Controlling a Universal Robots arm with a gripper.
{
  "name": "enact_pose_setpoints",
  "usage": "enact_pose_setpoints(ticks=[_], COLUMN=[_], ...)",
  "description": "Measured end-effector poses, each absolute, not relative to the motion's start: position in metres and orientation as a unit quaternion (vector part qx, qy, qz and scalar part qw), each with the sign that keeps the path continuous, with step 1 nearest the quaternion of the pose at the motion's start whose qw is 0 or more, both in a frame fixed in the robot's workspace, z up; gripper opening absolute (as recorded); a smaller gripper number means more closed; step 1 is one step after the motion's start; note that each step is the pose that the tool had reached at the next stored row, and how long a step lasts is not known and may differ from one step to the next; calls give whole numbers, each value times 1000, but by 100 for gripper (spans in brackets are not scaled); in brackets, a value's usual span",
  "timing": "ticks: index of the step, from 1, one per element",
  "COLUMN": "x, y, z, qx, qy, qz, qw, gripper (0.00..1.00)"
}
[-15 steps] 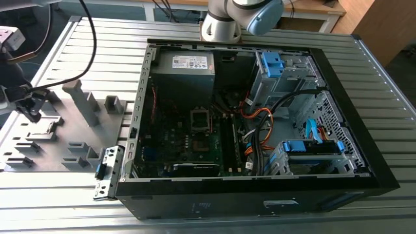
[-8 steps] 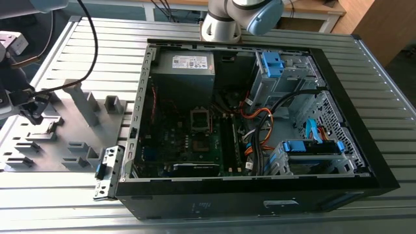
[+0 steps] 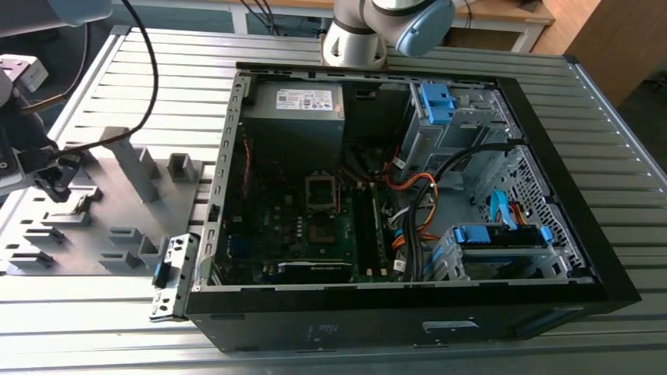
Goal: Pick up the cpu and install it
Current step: 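Pick up the cpu and move it towards the insertion slot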
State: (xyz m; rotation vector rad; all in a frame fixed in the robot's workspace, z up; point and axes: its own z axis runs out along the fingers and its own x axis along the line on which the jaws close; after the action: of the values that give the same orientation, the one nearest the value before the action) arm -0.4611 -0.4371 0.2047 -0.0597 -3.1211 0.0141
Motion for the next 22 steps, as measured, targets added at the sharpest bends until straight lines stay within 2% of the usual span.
enact_pose_setpoints(ticks=[9, 11, 12, 14, 15, 17, 19, 20, 22], x=[-461, -461, -462, -462, -462, -463, -463, -463, -463], y=[-437, -437, -437, -437, -437, -437, -437, -437, -437], z=[204, 204, 204, 204, 204, 204, 204, 204, 204], qx=[-19, -19, -19, -19, -19, -19, -19, -19, -19], qy=[-1000, -1000, -1000, -1000, -1000, -1000, -1000, -1000, -1000], qz=[5, 5, 5, 5, 5, 5, 5, 5, 5], qw=[10, 10, 10, 10, 10, 10, 10, 10, 10], gripper=[11, 23, 23, 35, 35, 47, 47, 53, 53])
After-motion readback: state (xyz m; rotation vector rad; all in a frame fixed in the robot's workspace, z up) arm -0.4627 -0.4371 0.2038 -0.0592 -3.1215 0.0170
